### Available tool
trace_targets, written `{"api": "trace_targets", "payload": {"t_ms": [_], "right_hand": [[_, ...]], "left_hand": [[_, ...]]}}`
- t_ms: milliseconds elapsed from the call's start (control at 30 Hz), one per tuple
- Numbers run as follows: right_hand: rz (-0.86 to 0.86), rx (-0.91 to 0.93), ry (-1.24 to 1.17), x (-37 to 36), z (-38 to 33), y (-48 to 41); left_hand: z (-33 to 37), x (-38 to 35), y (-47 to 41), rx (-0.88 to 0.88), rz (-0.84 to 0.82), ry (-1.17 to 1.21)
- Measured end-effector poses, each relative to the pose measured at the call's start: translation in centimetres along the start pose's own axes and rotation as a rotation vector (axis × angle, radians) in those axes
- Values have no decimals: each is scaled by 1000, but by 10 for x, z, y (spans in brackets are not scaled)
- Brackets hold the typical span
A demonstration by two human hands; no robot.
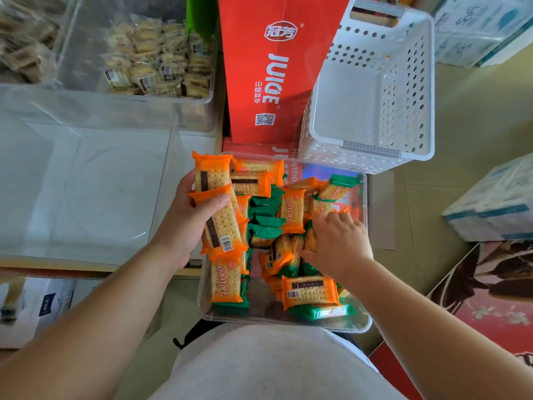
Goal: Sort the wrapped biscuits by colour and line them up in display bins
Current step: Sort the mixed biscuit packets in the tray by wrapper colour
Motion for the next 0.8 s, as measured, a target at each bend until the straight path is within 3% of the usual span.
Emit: {"api": "trace_targets", "payload": {"t_ms": [267, 400, 533, 600, 733, 800], "right_hand": [[15, -53, -175, 7, 7, -2], [35, -59, -372, 27, 21, 0], [157, -98, -520, 66, 41, 9], [193, -109, -716, 76, 44, 13], [-69, 34, -1435, 58, 0, 12], [-197, 58, -1414, 39, -31, 10]], "left_hand": [[-1, 2, -1, 5, -3, -16], [0, 3, -1, 8, -11, -19], [0, 3, -1, 7, -10, -3], [-1, 3, -1, 10, -9, 3], [-1, 3, -1, 8, -4, 0], [-1, 3, -1, 5, -6, -2]]}}
Point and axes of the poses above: each hand's wrist, its own y-axis away from the middle knuckle, its own x-axis out of the back of the hand, z = x × y, the point moved 6 cm from there along -y, towards the middle knuckle, and after that the axes turned 8 degrees about y, right-handed, at the moved point
